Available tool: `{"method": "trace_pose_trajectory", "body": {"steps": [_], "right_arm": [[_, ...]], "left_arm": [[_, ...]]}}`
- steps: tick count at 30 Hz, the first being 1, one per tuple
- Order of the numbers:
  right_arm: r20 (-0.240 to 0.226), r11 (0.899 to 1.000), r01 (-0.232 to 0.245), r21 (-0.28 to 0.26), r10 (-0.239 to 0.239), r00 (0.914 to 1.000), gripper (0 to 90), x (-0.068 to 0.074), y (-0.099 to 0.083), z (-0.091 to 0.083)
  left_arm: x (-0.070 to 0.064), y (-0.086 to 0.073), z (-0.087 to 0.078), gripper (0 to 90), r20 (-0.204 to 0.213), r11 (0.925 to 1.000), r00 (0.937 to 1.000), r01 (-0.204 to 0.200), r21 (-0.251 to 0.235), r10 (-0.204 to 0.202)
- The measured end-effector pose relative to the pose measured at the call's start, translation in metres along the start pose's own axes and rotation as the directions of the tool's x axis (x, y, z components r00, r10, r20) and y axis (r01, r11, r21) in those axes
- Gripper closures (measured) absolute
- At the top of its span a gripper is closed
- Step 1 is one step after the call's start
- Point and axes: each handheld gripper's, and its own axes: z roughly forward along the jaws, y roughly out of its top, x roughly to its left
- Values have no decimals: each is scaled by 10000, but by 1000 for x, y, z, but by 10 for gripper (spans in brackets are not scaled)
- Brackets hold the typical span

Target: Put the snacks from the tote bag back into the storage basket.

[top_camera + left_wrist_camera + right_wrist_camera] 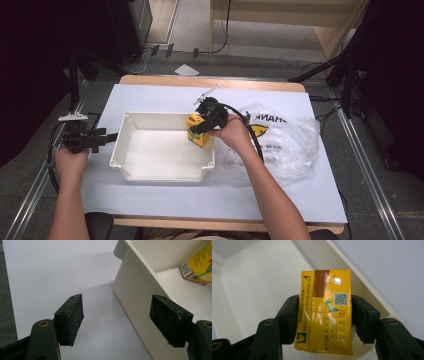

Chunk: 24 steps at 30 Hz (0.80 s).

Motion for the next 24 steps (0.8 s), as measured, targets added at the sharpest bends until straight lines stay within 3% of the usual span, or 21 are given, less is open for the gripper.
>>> {"method": "trace_pose_trajectory", "body": {"steps": [5,15,20,22,24], "right_arm": [[105,9995,-43,-323,46,9999,449,4,2,-20],[-304,9930,-285,-1143,252,9992,491,8,-10,-52],[-575,9907,-382,-1305,309,9979,517,11,-22,-59],[-785,9890,-413,-1423,303,9965,570,11,-28,-60],[-690,9914,-316,-1268,230,9973,593,12,-31,-59]], "left_arm": [[0,0,0,284,-6,10000,10000,2,8,-2],[0,-1,0,284,-95,10000,9999,-32,69,33],[1,-2,0,284,-89,10000,10000,44,48,-43],[1,-2,0,284,-110,10000,9999,49,46,-48],[1,-2,0,284,-91,10000,9999,63,32,-62]]}}
